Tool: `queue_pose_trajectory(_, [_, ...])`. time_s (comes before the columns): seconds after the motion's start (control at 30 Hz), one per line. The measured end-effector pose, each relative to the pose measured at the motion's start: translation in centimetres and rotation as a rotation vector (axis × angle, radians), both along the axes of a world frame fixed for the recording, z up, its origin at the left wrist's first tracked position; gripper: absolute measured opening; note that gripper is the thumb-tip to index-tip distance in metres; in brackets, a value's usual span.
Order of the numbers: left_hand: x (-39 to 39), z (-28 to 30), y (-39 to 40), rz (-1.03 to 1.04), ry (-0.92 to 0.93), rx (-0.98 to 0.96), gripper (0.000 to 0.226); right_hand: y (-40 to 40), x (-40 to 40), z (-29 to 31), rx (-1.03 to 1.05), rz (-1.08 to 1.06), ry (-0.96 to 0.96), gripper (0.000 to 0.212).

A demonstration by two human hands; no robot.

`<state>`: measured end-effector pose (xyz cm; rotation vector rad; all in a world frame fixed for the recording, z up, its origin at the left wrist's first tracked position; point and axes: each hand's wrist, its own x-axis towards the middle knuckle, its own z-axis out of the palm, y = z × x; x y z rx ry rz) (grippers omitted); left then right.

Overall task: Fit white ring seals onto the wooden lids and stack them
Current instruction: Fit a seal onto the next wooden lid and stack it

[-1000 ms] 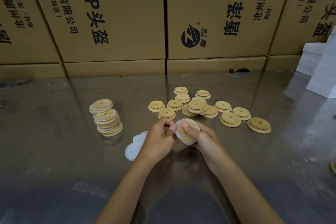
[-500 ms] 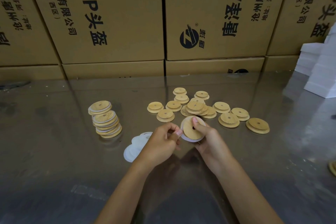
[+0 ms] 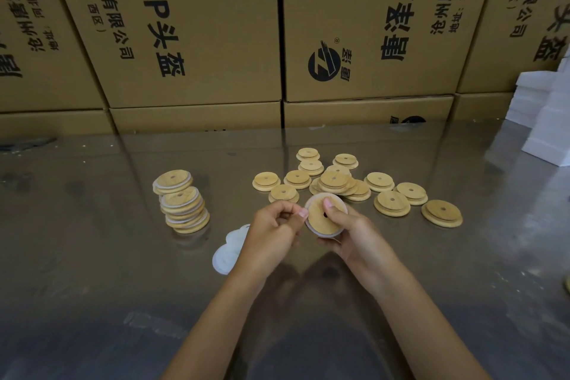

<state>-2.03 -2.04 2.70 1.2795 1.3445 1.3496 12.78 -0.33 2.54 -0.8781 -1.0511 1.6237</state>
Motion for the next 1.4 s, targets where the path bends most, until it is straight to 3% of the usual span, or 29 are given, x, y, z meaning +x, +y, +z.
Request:
queue_pose_trajectory(0.47, [0.6, -0.4, -0.1, -0.031, 0.135, -0.058, 0.014, 0.0, -0.3, -0.3, -0.016, -0.061, 0.038, 0.025])
queue_pose_trajectory(0.73, [-0.3, 0.0, 0.3, 0.210, 0.103, 0.096, 0.014, -0.3, -0.9, -0.5, -0.028, 0.009, -0.130, 0.020])
queue_pose_trajectory(1.0, [-0.4, -0.1, 0.4, 0.193, 0.135, 0.150, 0.011, 0.1, -0.8, -0.7, -0.111, -0.039, -0.021, 0.018])
queue_pose_trajectory(1.07, [-0.4, -0.3, 0.4, 0.081, 0.146, 0.121, 0.020, 0.2, -0.7, -0.6, -0.160, -0.059, 0.078, 0.019])
queue_pose_trajectory(1.13, [-0.4, -0.8, 0.3, -0.017, 0.219, 0.128, 0.044, 0.3, -0.6, -0.5, -0.192, -0.061, 0.168, 0.023])
queue_pose_trajectory(1.2, [-0.3, -1.2, 0.3, -0.023, 0.308, 0.198, 0.058, 0.3, -0.6, -0.4, -0.191, -0.054, 0.209, 0.025])
queue_pose_trajectory(1.4, [-0.7, -1.3, 0.5, 0.069, 0.439, 0.328, 0.060, 0.2, -0.7, -0.3, -0.140, -0.046, 0.190, 0.026])
